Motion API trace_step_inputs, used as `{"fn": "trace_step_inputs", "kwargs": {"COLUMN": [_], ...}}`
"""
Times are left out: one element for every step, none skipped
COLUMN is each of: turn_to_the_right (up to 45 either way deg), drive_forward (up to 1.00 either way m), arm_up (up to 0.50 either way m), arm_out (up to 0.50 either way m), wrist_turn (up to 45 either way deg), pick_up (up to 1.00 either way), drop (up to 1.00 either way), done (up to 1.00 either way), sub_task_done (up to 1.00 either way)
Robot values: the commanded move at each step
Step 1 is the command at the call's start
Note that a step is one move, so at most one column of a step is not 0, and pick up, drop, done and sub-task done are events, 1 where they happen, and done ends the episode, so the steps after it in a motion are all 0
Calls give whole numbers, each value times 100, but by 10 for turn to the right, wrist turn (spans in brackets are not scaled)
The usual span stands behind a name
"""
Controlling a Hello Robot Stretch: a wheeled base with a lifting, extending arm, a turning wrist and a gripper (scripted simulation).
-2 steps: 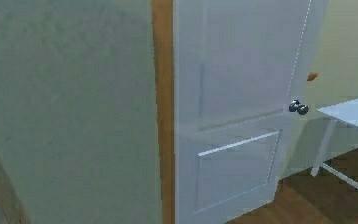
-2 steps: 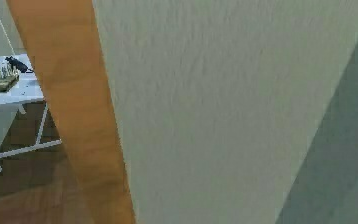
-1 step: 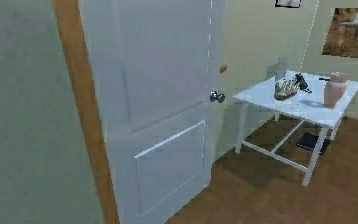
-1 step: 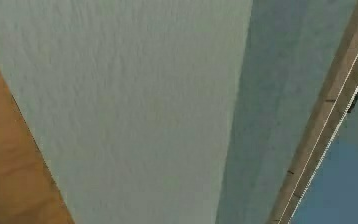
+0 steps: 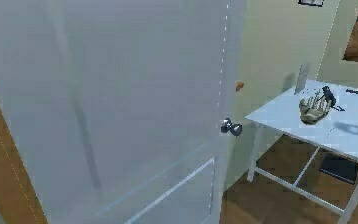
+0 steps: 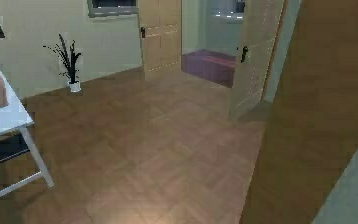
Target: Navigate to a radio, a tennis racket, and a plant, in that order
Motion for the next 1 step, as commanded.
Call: {"fn": "trace_step_inputs", "kwargs": {"turn_to_the_right": [450], "drive_forward": [0], "arm_up": [0], "arm_out": [0], "wrist_turn": [0], "pick_up": [0], "drop": [0], "done": [0], "sub_task_done": [0]}}
